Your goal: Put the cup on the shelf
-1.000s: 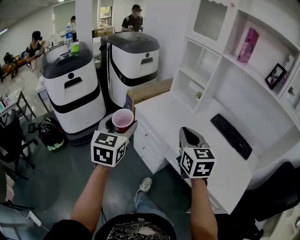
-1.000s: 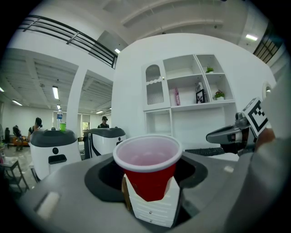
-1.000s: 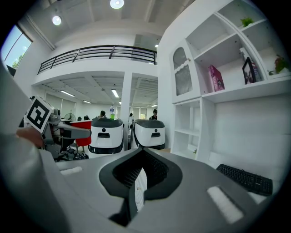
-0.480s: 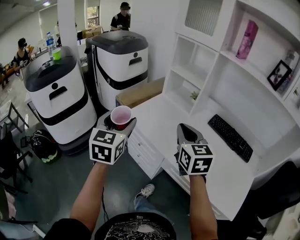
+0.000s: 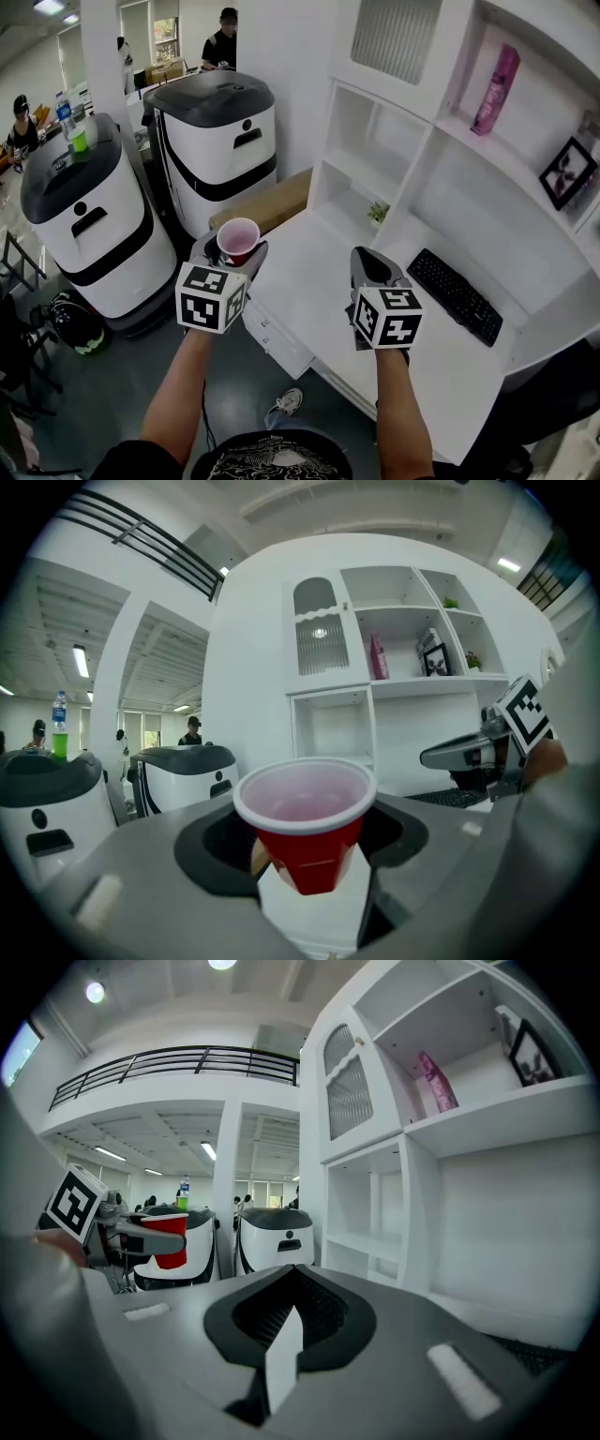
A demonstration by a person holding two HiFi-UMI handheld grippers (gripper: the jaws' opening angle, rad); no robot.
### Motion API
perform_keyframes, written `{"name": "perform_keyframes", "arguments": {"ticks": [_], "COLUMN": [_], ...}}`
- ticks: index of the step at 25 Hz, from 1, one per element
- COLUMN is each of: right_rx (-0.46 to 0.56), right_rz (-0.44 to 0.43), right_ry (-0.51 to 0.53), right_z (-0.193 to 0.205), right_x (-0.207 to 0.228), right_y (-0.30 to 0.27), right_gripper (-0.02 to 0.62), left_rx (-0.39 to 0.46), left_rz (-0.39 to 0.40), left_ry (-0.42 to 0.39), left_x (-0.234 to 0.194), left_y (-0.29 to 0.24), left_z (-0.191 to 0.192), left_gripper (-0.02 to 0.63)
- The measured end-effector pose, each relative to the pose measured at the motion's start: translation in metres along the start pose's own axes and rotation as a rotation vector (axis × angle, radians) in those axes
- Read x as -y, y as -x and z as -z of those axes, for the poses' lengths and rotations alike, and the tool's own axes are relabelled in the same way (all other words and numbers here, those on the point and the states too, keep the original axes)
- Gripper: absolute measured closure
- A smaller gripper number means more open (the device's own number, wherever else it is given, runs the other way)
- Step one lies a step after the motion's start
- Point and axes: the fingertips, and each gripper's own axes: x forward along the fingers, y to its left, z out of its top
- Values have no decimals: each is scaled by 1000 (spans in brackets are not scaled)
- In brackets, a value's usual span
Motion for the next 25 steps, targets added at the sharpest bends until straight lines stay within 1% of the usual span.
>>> {"name": "perform_keyframes", "arguments": {"ticks": [6,13,19,25], "right_rx": [13,18,27,21], "right_rz": [40,96,138,163], "right_ry": [-2,-26,-38,-45], "right_z": [-19,-25,-29,-27], "right_x": [40,83,112,130], "right_y": [-33,-60,-73,-76], "right_gripper": [568,568,568,568], "left_rx": [5,2,-2,0], "left_rz": [40,100,150,189], "left_ry": [-10,-31,-51,-63], "left_x": [-1,7,18,32], "left_y": [-60,-120,-161,-187], "left_z": [-19,-31,-38,-45], "left_gripper": [192,192,192,192]}}
